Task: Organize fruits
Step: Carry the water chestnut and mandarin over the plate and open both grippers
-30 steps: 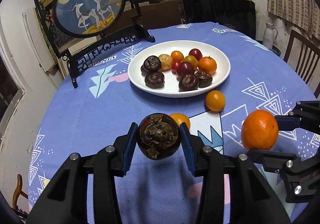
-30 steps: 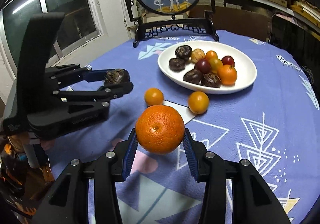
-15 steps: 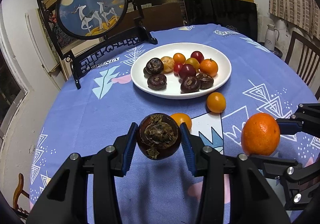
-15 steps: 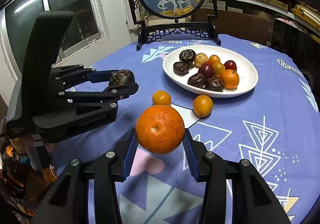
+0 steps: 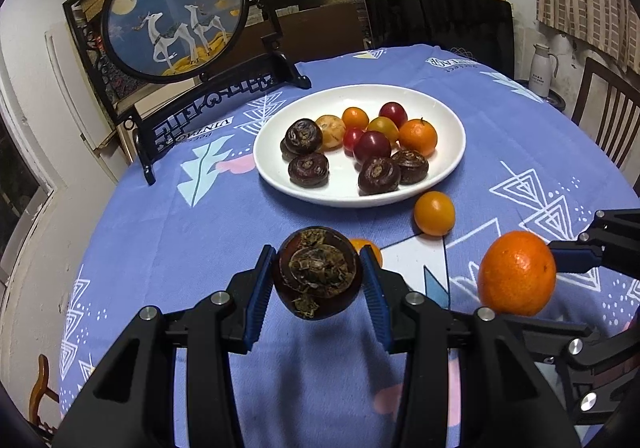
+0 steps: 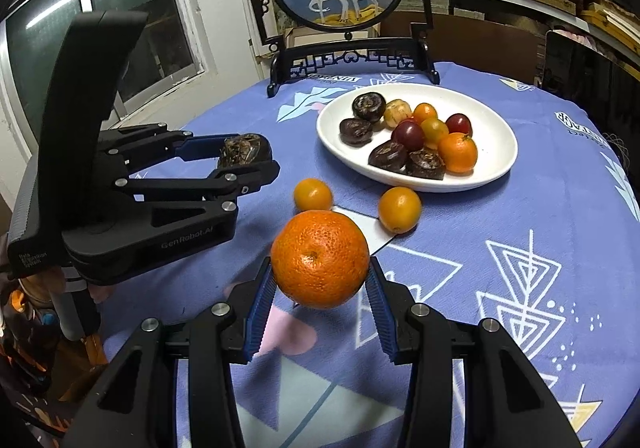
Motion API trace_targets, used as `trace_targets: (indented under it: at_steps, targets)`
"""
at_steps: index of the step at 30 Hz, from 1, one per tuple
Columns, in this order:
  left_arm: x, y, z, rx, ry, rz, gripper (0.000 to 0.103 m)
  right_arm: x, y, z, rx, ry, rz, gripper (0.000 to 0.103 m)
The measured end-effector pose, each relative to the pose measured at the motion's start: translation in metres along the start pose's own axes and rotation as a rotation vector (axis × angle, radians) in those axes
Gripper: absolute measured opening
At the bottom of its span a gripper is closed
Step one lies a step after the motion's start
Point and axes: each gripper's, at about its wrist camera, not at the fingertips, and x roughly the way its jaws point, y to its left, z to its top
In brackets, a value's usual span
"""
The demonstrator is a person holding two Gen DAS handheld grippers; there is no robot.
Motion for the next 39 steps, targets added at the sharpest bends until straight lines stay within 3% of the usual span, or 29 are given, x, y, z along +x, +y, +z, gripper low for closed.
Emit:
trace_targets:
  at_steps: [7, 18, 28, 39]
  targets:
    - [0.014, -0.001, 0.03, 0.01, -0.026, 0.01, 0.042, -0.009, -0.034, 0.021, 0.05, -0.053, -0.049, 0.046]
    - [0.049, -0.001, 0.083, 0.018, -0.072, 0.047, 0.042, 0.001, -0.087, 0.089, 0.101, -0.139, -0.112, 0.046]
    - [0.094, 0.009, 0.122, -0.013, -0.069, 0.069, 0.042, 0.051, -0.113, 0.127, 0.12, -0.104, -0.123, 0.046]
    - [0.131, 0.013, 0.13, -0.016, -0.014, 0.064, 0.042, 0.093, -0.129, 0.147, 0.138, -0.066, -0.131, 0.046]
